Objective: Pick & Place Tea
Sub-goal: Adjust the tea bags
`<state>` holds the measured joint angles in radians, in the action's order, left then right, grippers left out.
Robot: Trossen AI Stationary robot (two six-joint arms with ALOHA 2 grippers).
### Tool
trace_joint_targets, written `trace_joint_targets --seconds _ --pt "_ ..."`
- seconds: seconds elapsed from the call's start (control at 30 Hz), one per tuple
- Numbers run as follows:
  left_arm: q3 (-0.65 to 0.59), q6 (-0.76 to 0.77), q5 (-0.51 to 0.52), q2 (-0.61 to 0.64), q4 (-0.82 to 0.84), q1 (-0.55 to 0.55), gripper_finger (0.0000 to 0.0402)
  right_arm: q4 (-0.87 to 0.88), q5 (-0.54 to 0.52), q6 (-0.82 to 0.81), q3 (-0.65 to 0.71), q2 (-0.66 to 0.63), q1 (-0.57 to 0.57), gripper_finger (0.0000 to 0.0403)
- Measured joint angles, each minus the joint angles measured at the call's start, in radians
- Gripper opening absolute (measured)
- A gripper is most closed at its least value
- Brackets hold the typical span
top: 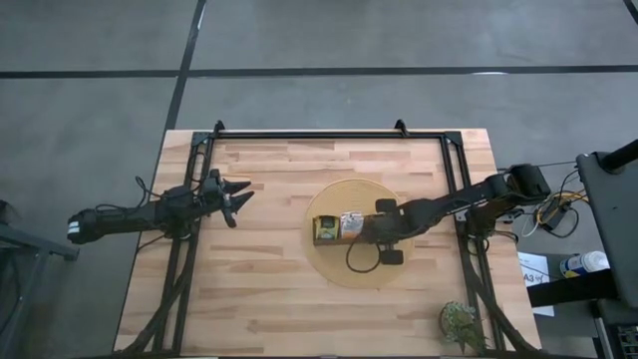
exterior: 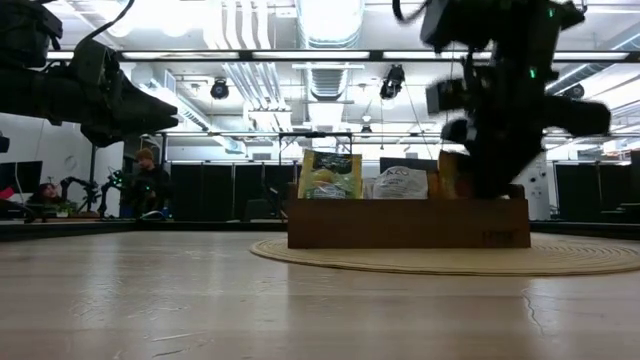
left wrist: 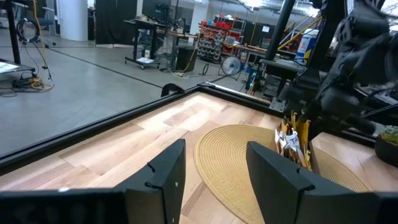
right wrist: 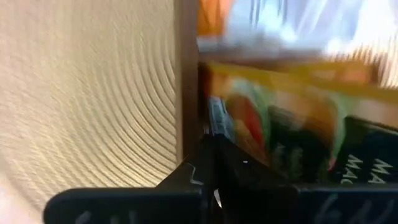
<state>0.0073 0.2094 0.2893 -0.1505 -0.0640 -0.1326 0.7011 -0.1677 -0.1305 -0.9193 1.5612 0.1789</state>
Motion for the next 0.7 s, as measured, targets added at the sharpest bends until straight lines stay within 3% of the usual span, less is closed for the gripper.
trace_joint_targets --seconds 0.4,0.7 --pt "0.000 0.000 0.000 0.000 0.000 0.000 0.0163 0.166 -0.021 0.005 -0.132 -0.049 0.000 0.0008" --pt "0.000 0.000 0.000 -0.002 0.001 0.000 0.0163 0.193 -0.283 0.017 -0.197 -0.050 -0.001 0.0008"
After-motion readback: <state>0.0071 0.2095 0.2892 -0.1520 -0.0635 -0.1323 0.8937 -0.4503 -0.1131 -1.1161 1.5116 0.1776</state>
